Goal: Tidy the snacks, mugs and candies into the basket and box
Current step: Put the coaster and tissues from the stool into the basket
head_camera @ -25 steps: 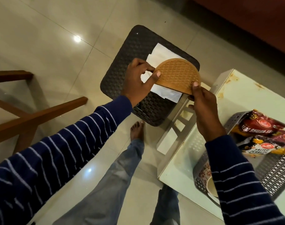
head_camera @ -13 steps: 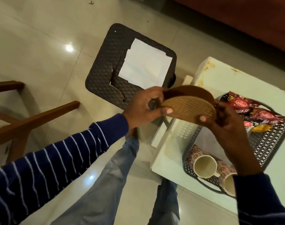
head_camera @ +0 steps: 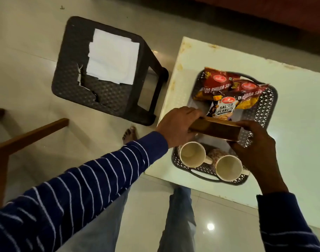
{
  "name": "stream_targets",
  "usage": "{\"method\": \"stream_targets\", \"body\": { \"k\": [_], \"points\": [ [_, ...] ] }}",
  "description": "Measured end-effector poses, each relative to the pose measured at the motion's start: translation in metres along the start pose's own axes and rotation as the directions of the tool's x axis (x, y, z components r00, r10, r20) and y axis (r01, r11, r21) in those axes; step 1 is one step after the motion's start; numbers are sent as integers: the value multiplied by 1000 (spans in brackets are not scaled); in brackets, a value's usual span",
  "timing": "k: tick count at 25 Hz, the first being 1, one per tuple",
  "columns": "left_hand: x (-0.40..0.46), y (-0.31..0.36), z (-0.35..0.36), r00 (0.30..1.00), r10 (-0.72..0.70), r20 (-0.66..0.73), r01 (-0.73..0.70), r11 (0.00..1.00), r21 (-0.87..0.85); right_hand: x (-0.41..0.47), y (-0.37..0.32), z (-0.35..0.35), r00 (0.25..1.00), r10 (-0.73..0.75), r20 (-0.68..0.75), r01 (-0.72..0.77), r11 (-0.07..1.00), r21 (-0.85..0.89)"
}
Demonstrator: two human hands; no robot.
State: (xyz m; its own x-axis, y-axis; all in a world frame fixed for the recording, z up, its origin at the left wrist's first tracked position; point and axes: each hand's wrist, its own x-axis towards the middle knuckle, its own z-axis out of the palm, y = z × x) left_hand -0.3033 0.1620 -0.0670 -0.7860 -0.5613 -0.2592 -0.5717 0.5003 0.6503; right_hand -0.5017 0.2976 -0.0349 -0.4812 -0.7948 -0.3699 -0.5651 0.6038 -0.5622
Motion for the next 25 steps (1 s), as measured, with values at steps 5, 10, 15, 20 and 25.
{"method": "stream_targets", "body": {
  "k": [5,10,15,20,25],
  "points": [
    [9,8,35,991,-114,66,108,991,84,6,34,8,998,14,62,-15,1000,11],
    [22,6,52,986,-147,77,134,980,150,13,56,16,994,3,106,-2,1000,-10],
    [26,4,58,983,-161,93,148,981,128,17,63,17,993,3,122,0,1000,-25],
    [26,3,51,972,-180,154,186,982,-28,9,62,25,992,-29,126,36,998,-50],
    [8,-5,20,995,-67,71,77,984,-160,0,46,15,1000,26,16,-26,1000,-2]
  ]
}}
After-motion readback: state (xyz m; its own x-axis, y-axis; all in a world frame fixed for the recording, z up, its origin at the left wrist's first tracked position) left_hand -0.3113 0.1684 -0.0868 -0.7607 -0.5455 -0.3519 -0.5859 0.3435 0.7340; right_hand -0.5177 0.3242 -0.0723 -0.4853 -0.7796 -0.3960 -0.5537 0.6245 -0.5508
